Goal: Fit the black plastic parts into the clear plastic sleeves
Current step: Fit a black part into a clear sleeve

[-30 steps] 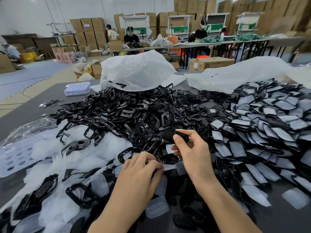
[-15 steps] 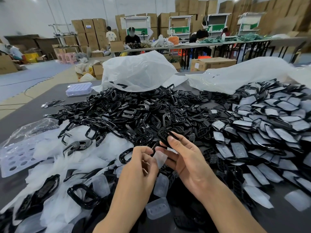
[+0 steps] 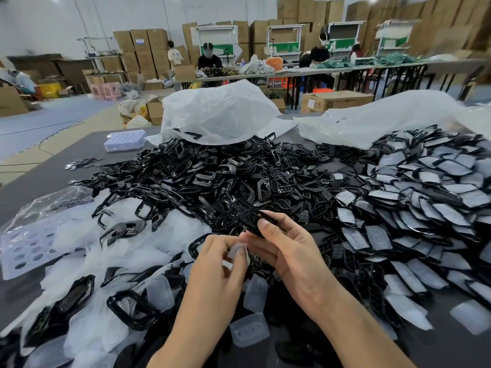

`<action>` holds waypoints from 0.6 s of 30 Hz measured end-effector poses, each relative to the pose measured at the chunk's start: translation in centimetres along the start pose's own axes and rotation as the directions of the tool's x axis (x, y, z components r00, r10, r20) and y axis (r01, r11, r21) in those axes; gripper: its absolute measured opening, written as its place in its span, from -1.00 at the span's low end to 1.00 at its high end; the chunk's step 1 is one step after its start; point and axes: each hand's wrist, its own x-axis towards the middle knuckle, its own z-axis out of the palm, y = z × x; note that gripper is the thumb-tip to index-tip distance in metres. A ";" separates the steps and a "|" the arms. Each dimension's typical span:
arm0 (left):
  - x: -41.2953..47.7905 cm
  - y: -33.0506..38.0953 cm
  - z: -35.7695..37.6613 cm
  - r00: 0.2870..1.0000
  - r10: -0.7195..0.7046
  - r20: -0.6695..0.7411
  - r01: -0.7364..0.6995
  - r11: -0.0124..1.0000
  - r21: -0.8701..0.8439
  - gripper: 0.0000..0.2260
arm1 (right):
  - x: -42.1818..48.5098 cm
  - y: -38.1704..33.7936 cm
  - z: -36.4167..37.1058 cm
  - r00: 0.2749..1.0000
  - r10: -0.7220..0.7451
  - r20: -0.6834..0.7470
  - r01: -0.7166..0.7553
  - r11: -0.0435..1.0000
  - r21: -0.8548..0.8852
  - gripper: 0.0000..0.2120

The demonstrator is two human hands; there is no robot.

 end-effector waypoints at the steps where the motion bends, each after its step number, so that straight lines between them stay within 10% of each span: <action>1: 0.1 0.1 -0.2 1.000 0.015 -0.007 -0.015 1.000 0.015 -0.85 | 0.2 -0.1 -0.1 0.999 -0.021 -0.038 0.021 1.000 0.000 -0.81; 6: 0.2 0.8 -1.2 0.998 0.044 0.034 -0.042 0.998 -0.052 -0.83 | 0.9 -0.4 -1.5 0.953 -0.118 -0.280 0.074 0.984 -0.163 -0.87; 18: 0.4 0.6 -1.1 0.990 -0.117 -0.077 0.092 0.957 -0.274 -0.93 | -0.2 0.0 -0.5 0.999 -0.032 -0.023 0.019 0.895 -0.447 -0.84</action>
